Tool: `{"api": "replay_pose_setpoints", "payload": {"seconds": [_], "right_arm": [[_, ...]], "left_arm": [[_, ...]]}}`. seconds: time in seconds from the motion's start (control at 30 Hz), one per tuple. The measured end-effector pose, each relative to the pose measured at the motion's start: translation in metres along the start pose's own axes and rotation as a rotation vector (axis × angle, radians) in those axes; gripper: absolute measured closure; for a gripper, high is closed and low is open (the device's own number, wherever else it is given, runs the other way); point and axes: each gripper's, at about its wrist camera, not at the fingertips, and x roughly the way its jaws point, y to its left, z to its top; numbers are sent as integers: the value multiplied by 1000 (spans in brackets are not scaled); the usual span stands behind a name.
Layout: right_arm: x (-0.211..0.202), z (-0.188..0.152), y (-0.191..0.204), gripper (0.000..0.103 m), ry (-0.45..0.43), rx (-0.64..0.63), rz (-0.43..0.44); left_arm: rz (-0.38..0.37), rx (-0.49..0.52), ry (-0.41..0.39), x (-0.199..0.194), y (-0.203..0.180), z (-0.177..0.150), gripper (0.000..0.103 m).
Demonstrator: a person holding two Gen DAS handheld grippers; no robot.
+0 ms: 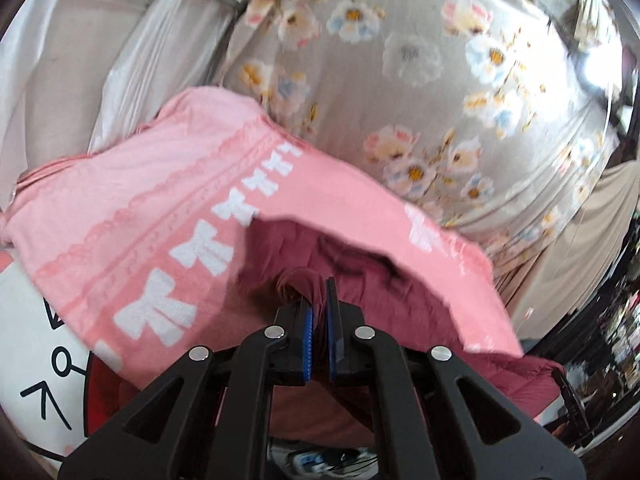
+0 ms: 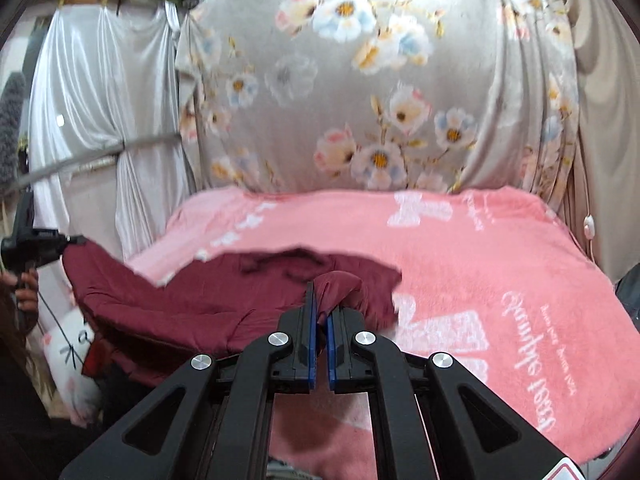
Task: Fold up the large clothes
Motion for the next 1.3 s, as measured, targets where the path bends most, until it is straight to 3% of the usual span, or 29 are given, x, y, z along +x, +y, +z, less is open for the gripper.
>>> {"api": "replay_pose_setpoints", "payload": {"seconds": [0.17,0.33,0.53,0.7,0.93,1.3], "right_arm": [[38,34,-20,100,-68,103,7],[126,60,-45,100,-42,203,-57],[232,76,-68,100,10,284,-164],[293,65,-79,100,80,313,-231],[358,40,-95,100,209,347,-296],[410,0,-104,100,322,362,-347]], "left_arm": [[22,22,-47,24,-13,30,99],[129,49,-37,106,-20,71,98],[280,127,-15,205,-26,90,98],[386,156,48,287,-19,90,98],[458,149,152,367,7,73,98],[491,114,233,427,39,41,90]]}}
